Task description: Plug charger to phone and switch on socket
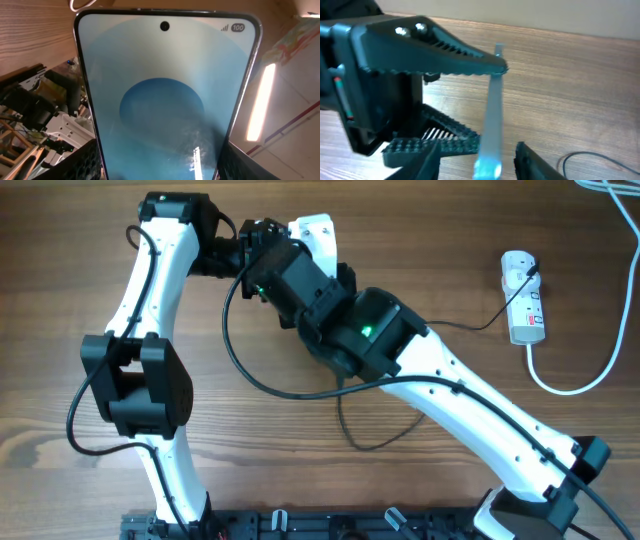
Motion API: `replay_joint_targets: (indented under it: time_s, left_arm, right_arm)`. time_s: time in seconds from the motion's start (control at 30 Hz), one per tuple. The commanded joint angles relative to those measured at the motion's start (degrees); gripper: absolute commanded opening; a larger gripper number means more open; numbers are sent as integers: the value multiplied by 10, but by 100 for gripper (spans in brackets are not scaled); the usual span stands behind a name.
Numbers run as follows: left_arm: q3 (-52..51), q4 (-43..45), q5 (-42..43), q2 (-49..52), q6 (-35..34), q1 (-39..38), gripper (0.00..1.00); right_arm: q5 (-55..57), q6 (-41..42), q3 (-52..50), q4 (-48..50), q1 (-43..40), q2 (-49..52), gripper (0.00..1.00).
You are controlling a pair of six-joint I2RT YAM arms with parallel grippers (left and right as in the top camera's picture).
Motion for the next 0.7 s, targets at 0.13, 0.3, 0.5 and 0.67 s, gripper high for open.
replay_joint_targets:
  time_s: [0.13,0.3,0.5,0.67]
  left_arm:
    - [1,2,22,-23,5,1,58]
    - [1,2,22,-23,5,1,58]
    - [1,2,22,-23,5,1,58]
    - [1,2,22,-23,5,1,58]
  right_arm:
    - [-8,26,13,-2,-5,3,33]
    - [-24,30,13,-1,-5,3,26]
    - [-24,30,13,0,-5,3,17]
    - [-24,30,13,0,-5,3,13]
